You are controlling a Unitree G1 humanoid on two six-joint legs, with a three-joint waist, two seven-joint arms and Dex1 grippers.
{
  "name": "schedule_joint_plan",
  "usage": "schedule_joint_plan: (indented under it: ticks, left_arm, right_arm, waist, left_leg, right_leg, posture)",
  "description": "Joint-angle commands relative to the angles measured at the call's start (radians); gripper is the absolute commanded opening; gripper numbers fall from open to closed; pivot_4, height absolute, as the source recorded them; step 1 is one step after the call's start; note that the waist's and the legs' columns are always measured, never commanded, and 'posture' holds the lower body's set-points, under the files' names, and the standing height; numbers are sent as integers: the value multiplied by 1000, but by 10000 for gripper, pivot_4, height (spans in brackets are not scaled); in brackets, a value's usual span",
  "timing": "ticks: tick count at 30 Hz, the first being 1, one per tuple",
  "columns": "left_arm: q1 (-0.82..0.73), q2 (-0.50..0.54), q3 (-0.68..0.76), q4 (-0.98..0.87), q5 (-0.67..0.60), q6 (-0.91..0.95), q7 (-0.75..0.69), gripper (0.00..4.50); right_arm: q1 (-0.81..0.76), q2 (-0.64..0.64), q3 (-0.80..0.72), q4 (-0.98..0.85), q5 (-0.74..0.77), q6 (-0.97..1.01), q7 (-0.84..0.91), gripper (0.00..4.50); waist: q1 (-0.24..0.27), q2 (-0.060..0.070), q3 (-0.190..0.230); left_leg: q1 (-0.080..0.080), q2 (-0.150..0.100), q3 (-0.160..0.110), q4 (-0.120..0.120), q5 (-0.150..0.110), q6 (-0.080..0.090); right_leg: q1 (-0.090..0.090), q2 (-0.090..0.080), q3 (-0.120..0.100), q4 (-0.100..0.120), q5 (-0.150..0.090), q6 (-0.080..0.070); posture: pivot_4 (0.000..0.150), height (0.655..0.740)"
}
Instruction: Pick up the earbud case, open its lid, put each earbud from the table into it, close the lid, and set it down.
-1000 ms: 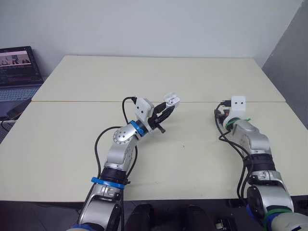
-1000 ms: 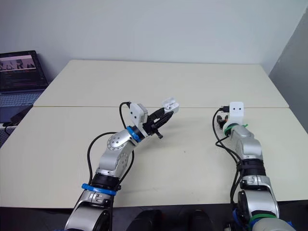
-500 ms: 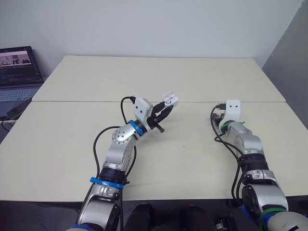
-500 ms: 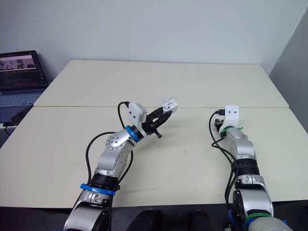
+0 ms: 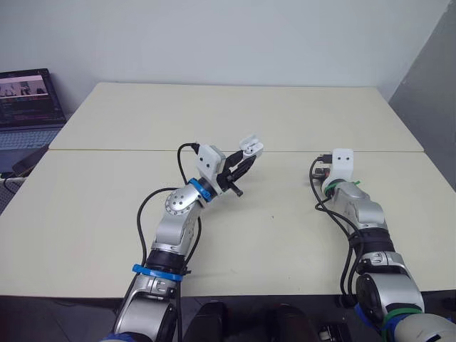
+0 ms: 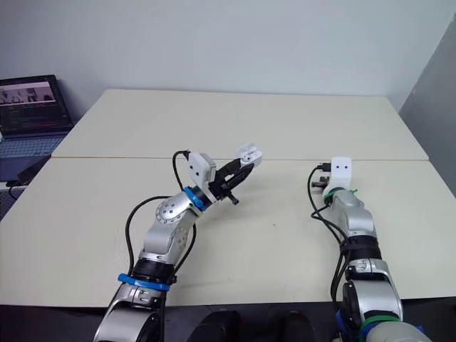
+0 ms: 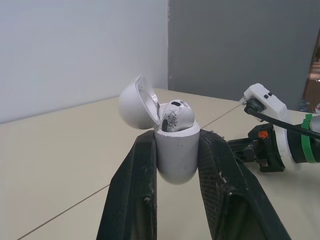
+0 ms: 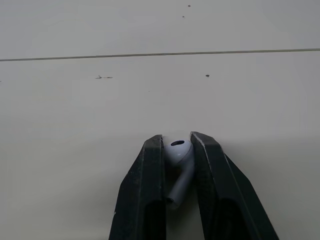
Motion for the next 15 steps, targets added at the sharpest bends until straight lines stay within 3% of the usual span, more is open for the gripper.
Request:
schedule_joint_plan:
  ticks: [1, 5, 9, 15]
  left_arm:
    - [6, 3, 0, -55, -3, -7, 3, 7534]
    - [16, 1, -3, -68, -4, -3, 4, 7534]
    - [40, 5, -2, -84, -5, -1, 3, 7534]
    - [56, -2, -5, -87, -4, 0, 12, 7534]
  right_arm:
    - [54, -27, 7, -63, -6, 26, 39, 4131]
    - [150, -134, 87, -327, 22, 55, 264, 4131]
    - [340, -411, 154, -646, 75, 43, 621, 4131]
    - [586, -725, 90, -718, 63, -80, 882, 4131]
  waist:
    - [2, 0, 0]
    - [3, 1, 0]
    - [0, 5, 2]
    - [5, 6, 2]
  left_leg:
    - [0, 0, 0, 0, 0, 0]
    - [0, 0, 0, 0, 0, 0]
    - [0, 0, 0, 0, -1, 1]
    - [-1, 1, 0, 1, -1, 2]
  right_leg:
    - [0, 0, 0, 0, 0, 0]
    - [0, 0, 0, -1, 0, 0]
    - [0, 0, -1, -1, 0, 0]
    - [1, -1, -2, -3, -3, 5]
  posture:
    - [1500, 7400]
    - [1500, 7400]
    - [1500, 7400]
    - [1500, 7400]
